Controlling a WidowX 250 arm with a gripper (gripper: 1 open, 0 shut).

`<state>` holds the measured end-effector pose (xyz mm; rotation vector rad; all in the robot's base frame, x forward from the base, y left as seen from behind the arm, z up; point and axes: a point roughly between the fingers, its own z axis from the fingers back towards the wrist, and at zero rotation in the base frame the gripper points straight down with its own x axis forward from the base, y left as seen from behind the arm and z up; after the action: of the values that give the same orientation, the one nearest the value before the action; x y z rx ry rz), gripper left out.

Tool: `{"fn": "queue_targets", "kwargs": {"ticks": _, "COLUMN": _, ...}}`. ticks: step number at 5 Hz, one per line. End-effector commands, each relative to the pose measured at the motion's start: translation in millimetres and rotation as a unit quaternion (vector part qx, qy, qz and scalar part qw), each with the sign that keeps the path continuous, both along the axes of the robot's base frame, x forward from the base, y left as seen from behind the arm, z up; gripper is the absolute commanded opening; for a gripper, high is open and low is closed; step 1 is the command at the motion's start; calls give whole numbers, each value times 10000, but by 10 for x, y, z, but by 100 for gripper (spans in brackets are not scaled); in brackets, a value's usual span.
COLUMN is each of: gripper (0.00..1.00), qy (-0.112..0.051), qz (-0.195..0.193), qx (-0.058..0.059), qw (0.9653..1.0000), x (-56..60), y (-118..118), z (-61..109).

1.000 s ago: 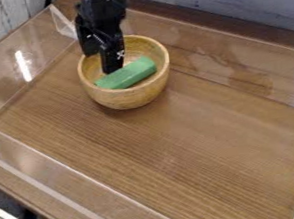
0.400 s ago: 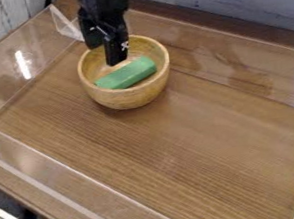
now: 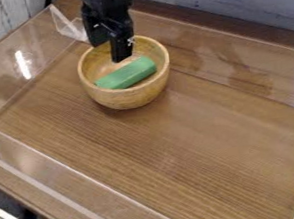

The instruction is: Put the green block in the brown bowl

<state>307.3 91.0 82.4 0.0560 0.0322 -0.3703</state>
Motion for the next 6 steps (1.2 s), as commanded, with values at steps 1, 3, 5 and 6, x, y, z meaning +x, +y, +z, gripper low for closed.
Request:
{"fn": "queue_targets", "kwargs": {"ticks": 1, "gripper": 100, "qy": -277, "qz": 93, "qx": 40, "qw": 9996, "x": 117, "y": -14, "z": 133}}
{"fn": "queue_targets", "kwargs": {"ticks": 3, "gripper": 100, "qy": -290, "qz": 484, "qx": 8, "qw": 9984, "x": 149, "y": -161, "z": 182}}
{"fn": "queue_targets", "kwargs": {"ticks": 5, "gripper": 100, "qy": -367, "qz": 627, "qx": -7, "qw": 9974, "x": 186, "y": -502, "z": 178}}
{"fn": "queue_targets", "kwargs": {"ticks": 6, "gripper": 100, "qy": -493, "qz": 318, "qx": -32, "qw": 9983, "x": 277, "y": -898, "z": 158}}
